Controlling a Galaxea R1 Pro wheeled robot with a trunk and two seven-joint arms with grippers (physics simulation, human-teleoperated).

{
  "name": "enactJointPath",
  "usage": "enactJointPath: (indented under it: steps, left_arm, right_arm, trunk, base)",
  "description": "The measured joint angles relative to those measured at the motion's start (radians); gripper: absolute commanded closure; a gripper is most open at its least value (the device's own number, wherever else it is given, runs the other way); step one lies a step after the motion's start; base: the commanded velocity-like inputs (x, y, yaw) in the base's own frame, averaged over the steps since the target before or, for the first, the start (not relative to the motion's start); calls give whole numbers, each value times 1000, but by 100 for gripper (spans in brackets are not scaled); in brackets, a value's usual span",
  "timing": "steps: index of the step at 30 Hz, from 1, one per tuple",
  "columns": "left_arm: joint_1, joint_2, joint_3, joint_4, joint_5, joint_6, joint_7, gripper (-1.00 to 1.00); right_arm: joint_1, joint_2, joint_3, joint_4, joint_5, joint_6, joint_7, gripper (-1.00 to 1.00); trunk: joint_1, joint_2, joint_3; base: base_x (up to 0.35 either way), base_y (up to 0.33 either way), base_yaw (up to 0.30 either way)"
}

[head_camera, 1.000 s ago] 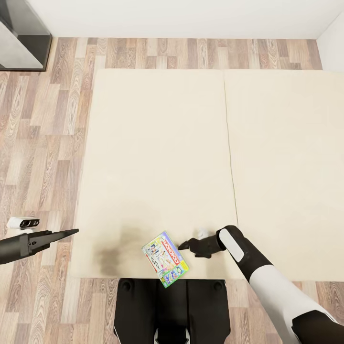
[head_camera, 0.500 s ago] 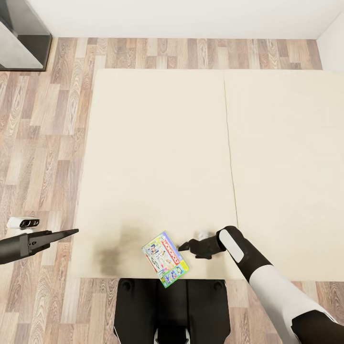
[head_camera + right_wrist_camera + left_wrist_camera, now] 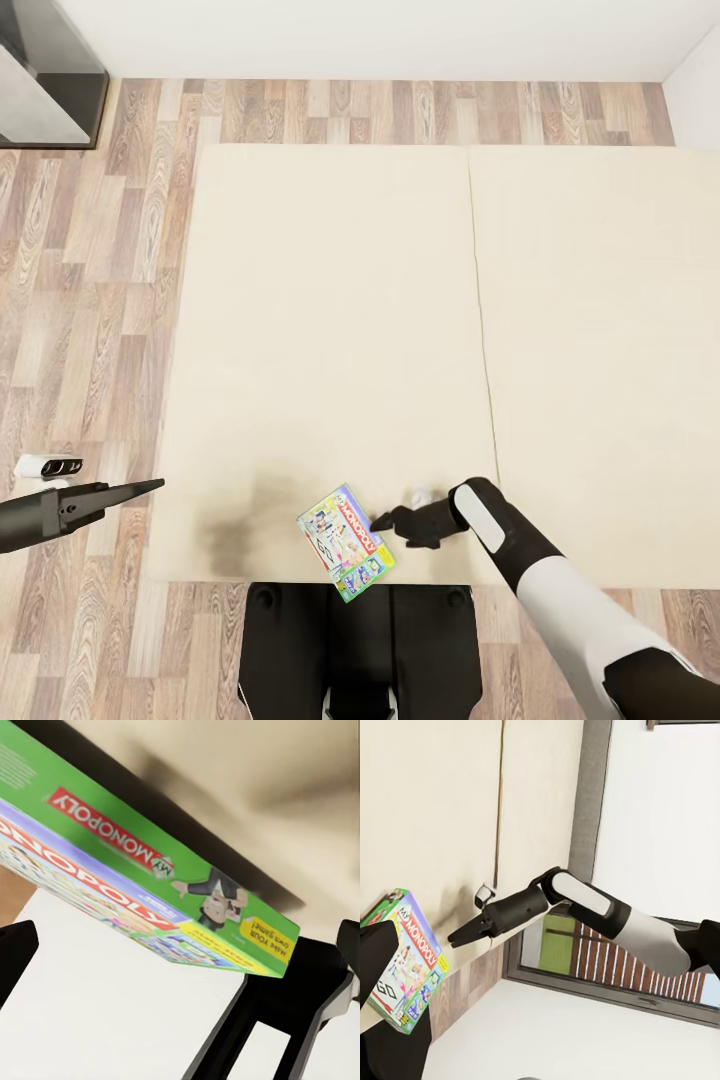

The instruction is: Put all the toys in the child's room - the three board games (two on the bed and one on the table), the two jigsaw puzzles on the table, and the tennis ball on the table - inside the toy box on the table in the child's room.

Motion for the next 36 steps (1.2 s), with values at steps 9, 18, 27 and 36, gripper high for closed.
enactJointPath:
  steps: [9, 18, 27, 36]
  left_arm:
    - [0, 0, 1, 0, 0, 9, 0, -100]
    - [-1, 0, 1, 0, 0, 12, 1, -100]
    - [-2, 0, 1, 0, 0, 13, 1, -100]
    - [-2, 0, 1, 0, 0, 13, 0, -100]
  right_arm:
    - [0, 1, 0, 12, 1, -4, 0, -100]
    - [0, 2, 1, 14, 1, -5, 0, -100]
    - [0, 2, 25, 43, 2, -10, 0, -100]
    - [0, 18, 64, 71, 2, -33, 1, -100]
  trunk:
    - [0, 0, 0]
    - [0, 0, 0]
    - [0, 0, 0]
    - [0, 0, 0]
  base:
    - [0, 0, 0]
    - [0, 0, 0]
    - [0, 0, 0]
    - [0, 0, 0]
